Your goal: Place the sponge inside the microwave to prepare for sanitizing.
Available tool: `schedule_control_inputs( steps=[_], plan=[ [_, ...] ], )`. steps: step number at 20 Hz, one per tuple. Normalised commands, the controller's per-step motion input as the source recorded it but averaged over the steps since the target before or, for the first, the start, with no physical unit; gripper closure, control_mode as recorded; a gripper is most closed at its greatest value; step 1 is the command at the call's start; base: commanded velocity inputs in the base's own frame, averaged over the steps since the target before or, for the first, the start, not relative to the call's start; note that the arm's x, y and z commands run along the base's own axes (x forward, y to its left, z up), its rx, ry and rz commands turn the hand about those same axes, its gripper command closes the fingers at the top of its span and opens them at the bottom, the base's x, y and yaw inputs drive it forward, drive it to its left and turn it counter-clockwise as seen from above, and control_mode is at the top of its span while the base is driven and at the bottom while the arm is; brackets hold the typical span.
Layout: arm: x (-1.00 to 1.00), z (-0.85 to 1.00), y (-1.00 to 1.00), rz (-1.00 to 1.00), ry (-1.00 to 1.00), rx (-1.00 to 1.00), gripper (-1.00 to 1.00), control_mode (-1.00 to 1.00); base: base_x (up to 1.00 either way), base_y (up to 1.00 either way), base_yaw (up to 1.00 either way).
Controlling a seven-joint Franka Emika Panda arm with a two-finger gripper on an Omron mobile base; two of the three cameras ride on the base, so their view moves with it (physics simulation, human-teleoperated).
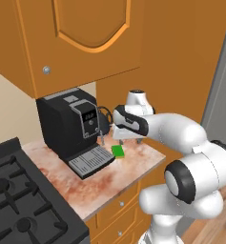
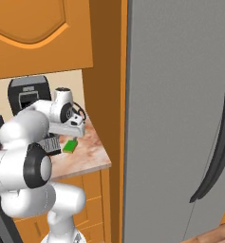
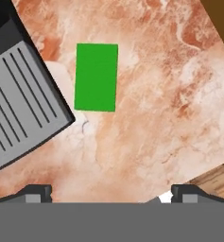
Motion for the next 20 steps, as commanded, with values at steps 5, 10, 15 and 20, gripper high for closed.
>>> schedule_control_inputs(
  steps=[5,10,15,20],
  plan=[
    [0.1,-0.21,0.14,0.04,0.0,0.0,-1.0,-1.0,0.0,0.0,0.0],
    [0.14,-0.09,0.11,0.01,0.0,0.0,-1.0,-1.0,0.0,0.0,0.0],
    [0.34,-0.05,0.01,0.0,0.0,0.0,-1.0,-1.0,0.0,0.0,0.0],
    [0.33,-0.12,0.04,0.0,0.0,0.0,-1.0,-1.0,0.0,0.0,0.0]
  ],
)
